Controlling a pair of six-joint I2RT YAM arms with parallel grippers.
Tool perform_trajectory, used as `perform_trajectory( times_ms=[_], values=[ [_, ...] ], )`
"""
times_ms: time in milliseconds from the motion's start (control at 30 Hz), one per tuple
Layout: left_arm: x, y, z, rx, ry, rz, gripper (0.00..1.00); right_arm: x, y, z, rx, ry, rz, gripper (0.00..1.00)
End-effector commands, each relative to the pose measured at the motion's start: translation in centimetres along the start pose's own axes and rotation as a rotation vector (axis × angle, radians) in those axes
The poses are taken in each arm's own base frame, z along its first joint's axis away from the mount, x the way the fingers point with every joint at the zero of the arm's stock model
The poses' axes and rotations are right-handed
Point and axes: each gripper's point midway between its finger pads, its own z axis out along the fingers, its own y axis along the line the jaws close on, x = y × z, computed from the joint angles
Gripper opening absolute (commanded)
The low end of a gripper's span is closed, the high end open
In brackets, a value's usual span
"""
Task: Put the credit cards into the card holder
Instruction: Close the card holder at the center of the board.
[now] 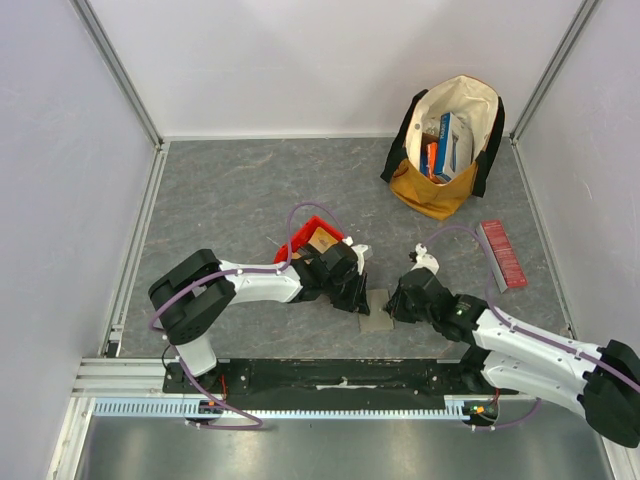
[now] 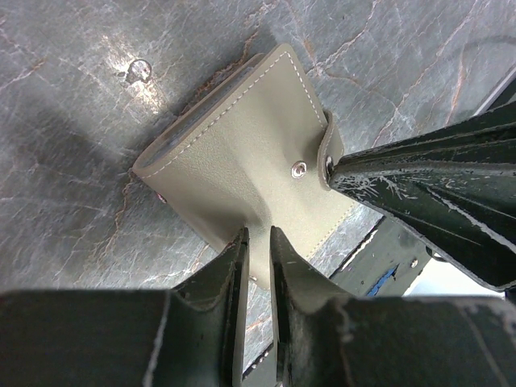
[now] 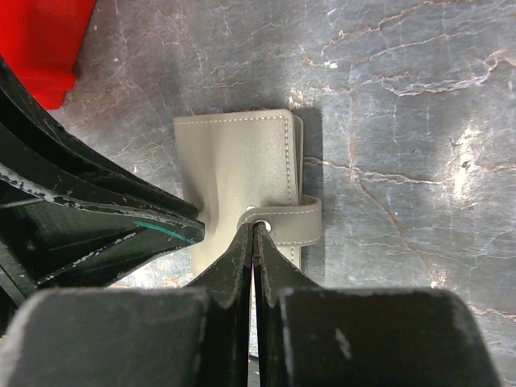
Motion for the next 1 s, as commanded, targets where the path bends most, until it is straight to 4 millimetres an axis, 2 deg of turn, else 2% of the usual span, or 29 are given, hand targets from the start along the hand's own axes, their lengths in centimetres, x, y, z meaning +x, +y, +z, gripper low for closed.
perform_trajectory(
  times_ms=[0,200,500,733,967],
  values=[
    [0.1,-1.0,-0.3,0.037,0.002,0.008,0.22,0.4,0.4,0.2,-0.03,0.01,0.024,0.05],
    [0.0,-1.1,-0.4,0.042,0.002,0.015,0.22,0.6,-0.2,0.7,-0.008,0.011,0.013,0.07],
    [0.3,-1.0,-0.3,0.043,0.013,0.02,0.22,-0.3,-0.1,0.7,-0.003,-0.024,0.007,0.23],
    [0.1,-1.2,-0.2,0.045,0.011,0.029,0.22,-0.3,-0.7,0.8,0.016,-0.029,0.014,0.26],
    [-0.1,-1.5,-0.1,0.049,0.015,0.047,0.22,0.0,-1.1,1.1,0.031,-0.019,0.003,0.24]
  ],
)
